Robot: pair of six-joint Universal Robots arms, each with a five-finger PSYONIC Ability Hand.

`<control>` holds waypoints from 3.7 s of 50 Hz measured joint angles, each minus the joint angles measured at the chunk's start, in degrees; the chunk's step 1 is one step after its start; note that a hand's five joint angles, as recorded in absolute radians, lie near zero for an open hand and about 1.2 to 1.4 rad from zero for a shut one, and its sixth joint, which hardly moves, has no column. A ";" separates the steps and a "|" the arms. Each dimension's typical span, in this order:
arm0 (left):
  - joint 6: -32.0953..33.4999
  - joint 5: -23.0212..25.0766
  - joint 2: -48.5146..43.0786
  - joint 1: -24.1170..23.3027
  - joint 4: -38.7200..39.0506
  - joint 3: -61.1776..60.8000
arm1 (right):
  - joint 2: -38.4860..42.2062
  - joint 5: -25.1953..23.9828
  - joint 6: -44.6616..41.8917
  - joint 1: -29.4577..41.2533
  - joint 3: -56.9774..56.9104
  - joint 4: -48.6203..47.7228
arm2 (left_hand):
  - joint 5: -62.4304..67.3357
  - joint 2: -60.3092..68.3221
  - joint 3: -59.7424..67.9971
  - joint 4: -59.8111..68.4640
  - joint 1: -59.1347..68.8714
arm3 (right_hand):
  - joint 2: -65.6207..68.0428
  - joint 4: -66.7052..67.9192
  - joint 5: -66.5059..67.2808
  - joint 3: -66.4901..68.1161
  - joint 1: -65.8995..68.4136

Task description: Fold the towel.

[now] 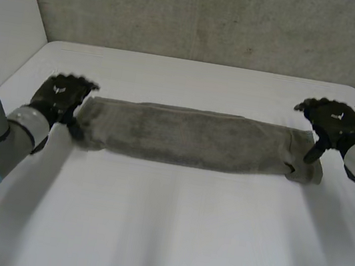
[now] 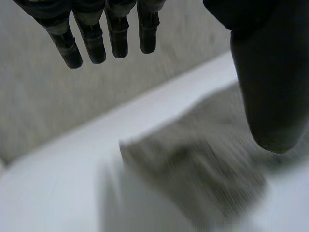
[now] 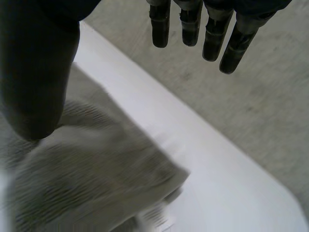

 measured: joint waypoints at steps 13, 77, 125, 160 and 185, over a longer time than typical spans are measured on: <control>0.10 -6.09 -2.80 0.31 -1.97 -2.88 | -0.66 -4.93 -1.06 -4.70 8.74 -2.32 | 0.00 0.00 0.00 0.00 0.00 | 14.59 0.00 16.64 0.00 15.68; 3.52 -10.07 -13.27 -5.56 1.15 7.97 | 6.09 -3.78 -7.34 -10.38 5.30 -8.92 | 38.09 37.30 0.00 0.00 33.78 | 58.24 0.00 61.66 0.00 59.15; 2.74 -9.99 -4.05 -1.89 -3.20 3.02 | 1.87 -4.71 -15.37 -1.03 -10.27 -7.74 | -0.09 -0.31 0.00 0.00 -0.10 | 58.24 0.00 61.62 0.00 59.46; 2.60 -10.22 -2.80 -3.03 -3.15 1.60 | 23.64 -4.96 -18.83 36.55 -24.96 -13.20 | -0.09 -0.32 0.00 0.00 -0.10 | 1.21 0.00 -0.79 0.00 1.58; -7.93 -10.25 -2.15 -15.06 -3.18 6.68 | 0.48 -4.43 12.67 14.46 6.37 -0.81 | -0.09 -0.43 0.00 0.00 -0.11 | -0.72 0.00 -0.62 0.00 -0.94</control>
